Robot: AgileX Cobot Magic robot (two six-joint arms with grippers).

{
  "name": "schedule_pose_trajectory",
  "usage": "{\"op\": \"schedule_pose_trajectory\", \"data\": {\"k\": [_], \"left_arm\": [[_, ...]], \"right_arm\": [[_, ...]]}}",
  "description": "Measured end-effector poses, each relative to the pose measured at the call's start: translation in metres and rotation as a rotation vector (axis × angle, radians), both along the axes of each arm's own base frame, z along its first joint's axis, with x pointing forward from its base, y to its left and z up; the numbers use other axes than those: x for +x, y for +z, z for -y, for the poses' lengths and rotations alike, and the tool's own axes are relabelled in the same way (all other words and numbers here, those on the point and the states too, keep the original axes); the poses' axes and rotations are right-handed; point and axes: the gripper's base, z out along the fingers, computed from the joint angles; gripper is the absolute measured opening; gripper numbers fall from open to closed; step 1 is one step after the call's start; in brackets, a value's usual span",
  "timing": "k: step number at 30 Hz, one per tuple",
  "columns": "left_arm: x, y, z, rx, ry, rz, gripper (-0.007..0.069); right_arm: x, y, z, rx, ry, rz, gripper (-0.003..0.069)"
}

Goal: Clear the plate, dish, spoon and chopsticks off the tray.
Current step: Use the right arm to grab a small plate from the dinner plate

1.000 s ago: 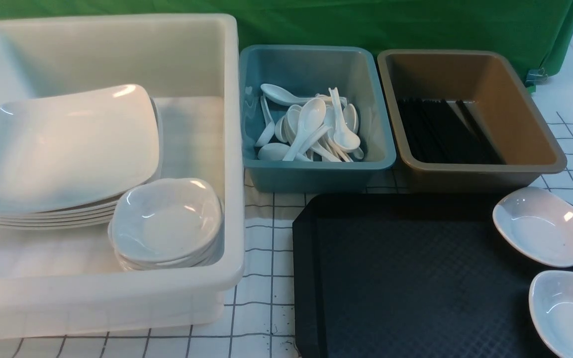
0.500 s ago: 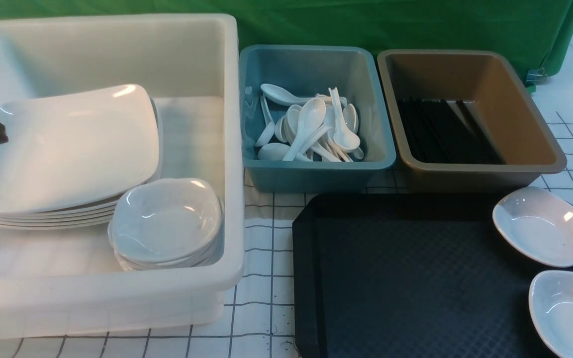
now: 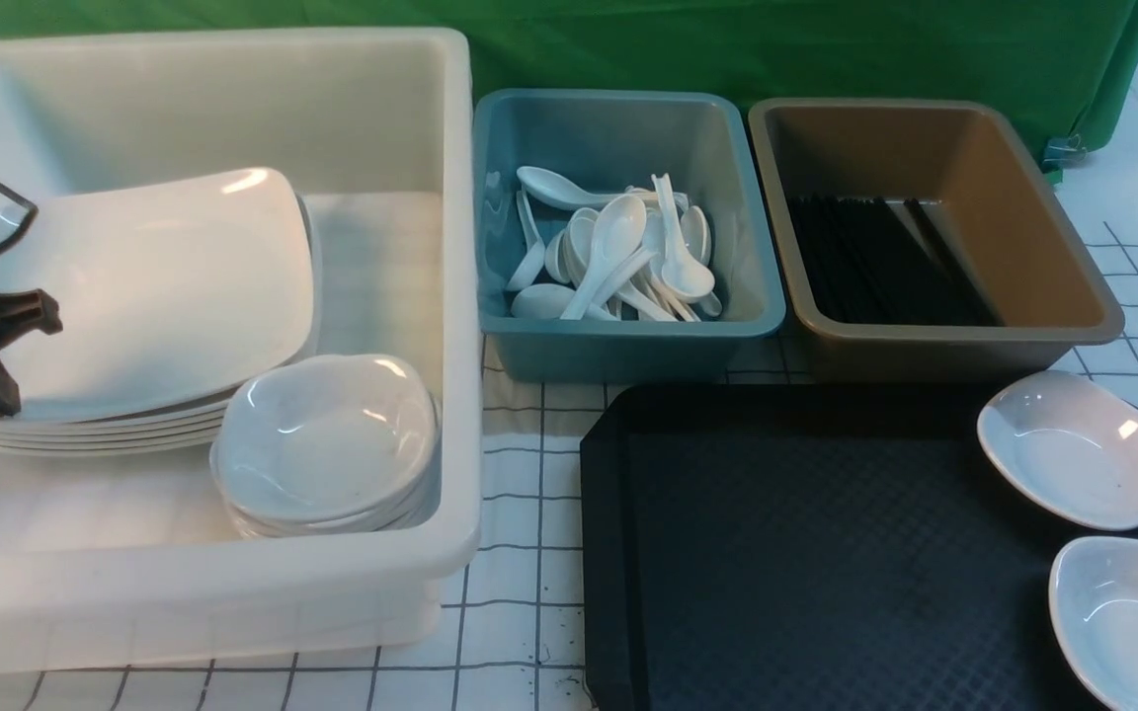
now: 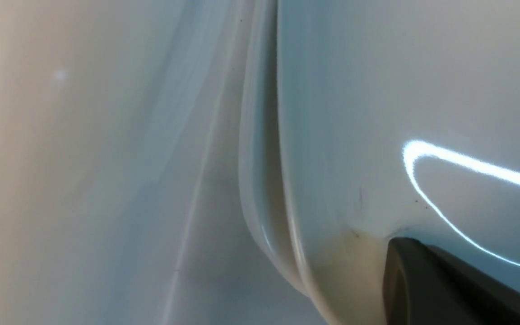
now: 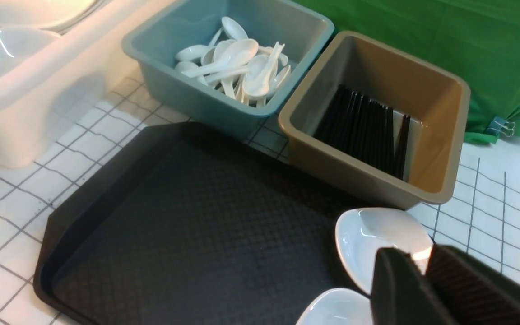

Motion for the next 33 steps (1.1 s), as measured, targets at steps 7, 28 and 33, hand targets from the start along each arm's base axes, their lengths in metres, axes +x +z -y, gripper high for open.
{"op": "schedule_pose_trajectory", "data": {"k": [7,28,33], "left_arm": [[0.0,0.0,-0.003,0.059,-0.027,-0.014,-0.0003],[-0.023,0.135,0.105,-0.16,-0.22,0.203,-0.0003],[-0.034,0.129,0.204,-0.306,-0.501,0.127,-0.0002]], "right_arm": [[0.0,0.0,0.0,-0.002,0.0,-0.005,0.0124],[0.0,-0.001,0.0,-0.003,-0.001,-0.01,0.0144],[0.0,-0.001,0.0,0.014,-0.011,-0.023,0.0092]]}}
